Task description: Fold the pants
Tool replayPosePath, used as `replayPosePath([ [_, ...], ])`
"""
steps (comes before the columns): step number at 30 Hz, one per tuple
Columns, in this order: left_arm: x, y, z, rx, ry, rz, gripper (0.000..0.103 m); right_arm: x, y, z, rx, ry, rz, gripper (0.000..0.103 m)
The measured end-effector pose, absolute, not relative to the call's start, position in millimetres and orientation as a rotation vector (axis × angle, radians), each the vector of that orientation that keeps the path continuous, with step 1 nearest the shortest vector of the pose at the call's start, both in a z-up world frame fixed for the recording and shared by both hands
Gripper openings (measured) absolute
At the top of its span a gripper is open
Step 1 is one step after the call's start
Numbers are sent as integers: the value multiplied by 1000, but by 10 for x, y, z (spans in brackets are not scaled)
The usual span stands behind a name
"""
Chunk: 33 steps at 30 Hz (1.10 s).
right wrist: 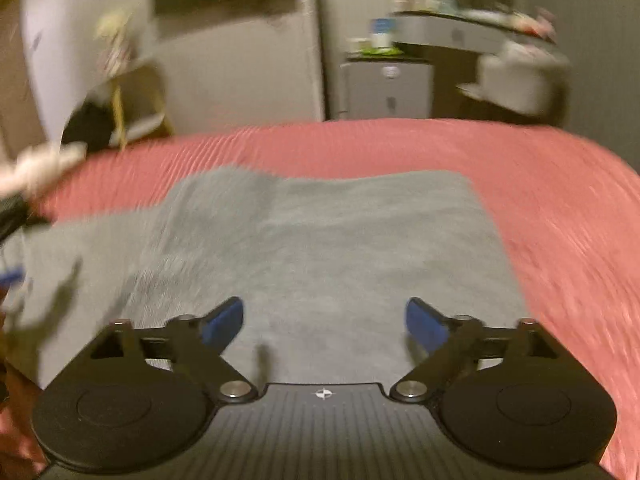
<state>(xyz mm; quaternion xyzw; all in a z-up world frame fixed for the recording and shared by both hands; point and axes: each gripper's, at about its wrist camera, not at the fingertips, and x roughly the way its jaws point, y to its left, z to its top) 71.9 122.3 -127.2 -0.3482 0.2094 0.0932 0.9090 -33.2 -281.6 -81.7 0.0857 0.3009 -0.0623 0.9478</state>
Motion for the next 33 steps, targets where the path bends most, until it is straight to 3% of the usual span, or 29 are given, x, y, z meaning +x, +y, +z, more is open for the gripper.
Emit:
replayPosePath([
  [7, 179, 2223, -1612, -1003, 420, 208, 94, -750, -3512, -915, 592, 577, -158, 97],
  [13, 501, 2425, -1982, -1220, 511, 100, 90, -650, -3354, -928, 530, 598, -130, 97],
  [19, 907, 2462, -2071, -1182, 564, 79, 89, -622, -3421, -944, 573, 597, -146, 97],
  [20, 935, 2468, -2073, -1196, 563, 79, 86, -600, -3436, -960, 580, 600, -150, 97],
  [22, 962, 2490, -2064, -1178, 590, 113, 55, -578, -3430, -975, 574, 604, -157, 97],
  [24, 915, 2482, -2015, -1119, 589, 107, 39, -559, -3406, -971, 553, 604, -161, 97],
  [29, 798, 2096, -1425, -772, 519, 76, 27, -597, -3407, -958, 554, 592, -160, 97],
  [33, 699, 1379, -783, -436, 433, -72, 23, -622, -3445, -949, 573, 579, -155, 97],
])
